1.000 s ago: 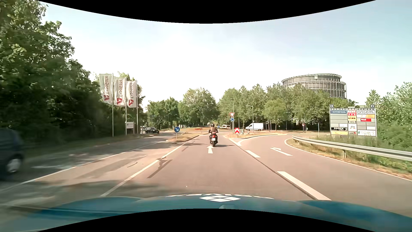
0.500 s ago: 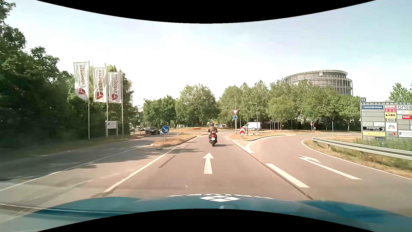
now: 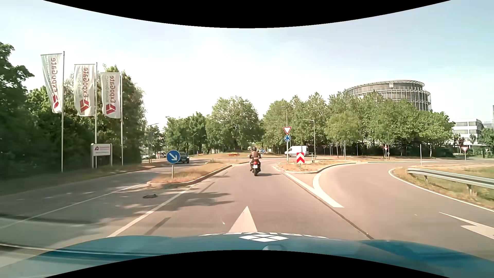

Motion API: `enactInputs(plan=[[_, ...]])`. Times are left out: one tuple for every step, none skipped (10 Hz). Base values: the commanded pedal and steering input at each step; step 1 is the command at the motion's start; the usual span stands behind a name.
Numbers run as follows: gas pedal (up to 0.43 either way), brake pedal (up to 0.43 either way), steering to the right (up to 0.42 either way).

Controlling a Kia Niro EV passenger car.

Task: Follow the waypoints while adhering to traffic rules and regulations

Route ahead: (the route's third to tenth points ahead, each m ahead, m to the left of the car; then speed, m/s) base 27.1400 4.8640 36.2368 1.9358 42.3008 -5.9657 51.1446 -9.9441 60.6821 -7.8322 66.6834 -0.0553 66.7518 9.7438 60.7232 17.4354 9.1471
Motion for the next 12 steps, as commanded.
enactInputs(plan=[[0.0,0.146,-0.001],[0.0,0.128,-0.002],[0.0,0.128,-0.002],[0.0,0.134,-0.002],[0.0,0.14,-0.003],[0.0,0.14,-0.002],[0.0,0.14,-0.003],[0.0,0.14,-0.003],[0.0,0.146,-0.003],[0.0,0.146,-0.003],[0.0,0.146,-0.003],[0.0,0.146,-0.002]])
